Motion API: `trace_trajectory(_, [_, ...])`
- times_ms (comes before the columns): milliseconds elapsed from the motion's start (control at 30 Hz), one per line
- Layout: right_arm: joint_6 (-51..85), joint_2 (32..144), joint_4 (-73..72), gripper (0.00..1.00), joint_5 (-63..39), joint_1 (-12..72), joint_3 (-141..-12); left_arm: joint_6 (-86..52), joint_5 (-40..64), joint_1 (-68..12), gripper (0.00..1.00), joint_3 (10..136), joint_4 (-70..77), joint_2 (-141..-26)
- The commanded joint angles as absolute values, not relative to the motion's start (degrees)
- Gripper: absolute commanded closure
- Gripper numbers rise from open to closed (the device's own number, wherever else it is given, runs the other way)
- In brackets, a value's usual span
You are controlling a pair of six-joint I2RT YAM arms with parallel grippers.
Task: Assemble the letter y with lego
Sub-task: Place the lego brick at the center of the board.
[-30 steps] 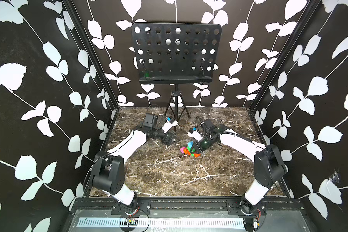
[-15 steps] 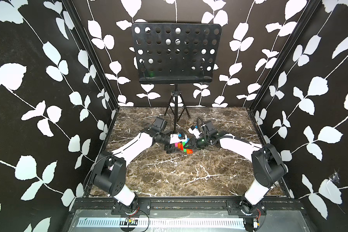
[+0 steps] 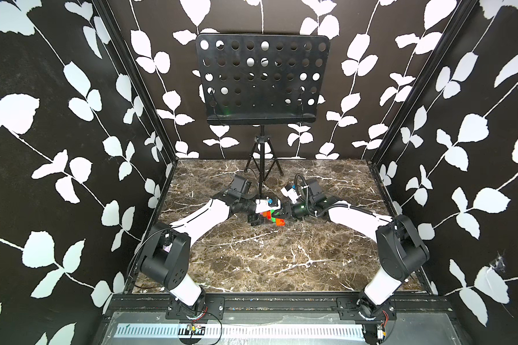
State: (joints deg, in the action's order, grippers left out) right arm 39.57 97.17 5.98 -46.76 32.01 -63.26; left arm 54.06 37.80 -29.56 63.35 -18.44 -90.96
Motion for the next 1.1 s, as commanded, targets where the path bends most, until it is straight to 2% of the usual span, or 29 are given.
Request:
trace_trajectory(0, [41.43, 95.13, 1.88, 0.77, -48.35, 31.99, -62.69, 51.81, 37.67, -29.91, 0.19, 62.58, -16.64, -91.31])
trace_trajectory(233, [42.82, 95.36, 0.16, 0.77, -48.60, 31.94, -62.43, 49.76, 37.10, -29.97, 0.25, 62.20, -14.61, -91.40])
trace_trajectory(700, [43.86, 95.66, -1.23, 0.75, -49.01, 31.55, -62.10, 49.21, 37.35, -30.15, 0.43, 62.87, -14.82, -91.38])
trace_trajectory(733, [43.86, 95.65, -1.01, 0.72, -48.89, 31.52, -62.05, 49.15, 37.44, -30.26, 0.43, 62.93, -15.04, -91.40])
trace_trajectory(833, [42.64, 94.47, 1.56, 0.53, -47.13, 30.73, -62.07, 48.60, 37.22, -30.19, 0.44, 62.95, -15.79, -91.46])
trace_trajectory(867, [41.63, 93.62, 3.07, 0.50, -46.33, 30.41, -61.96, 48.74, 36.95, -30.32, 0.44, 62.80, -16.19, -91.49])
trace_trajectory(1067, [36.75, 85.66, 12.45, 0.44, -39.75, 25.70, -60.77, 45.14, 32.18, -31.47, 0.44, 63.43, -19.81, -93.23])
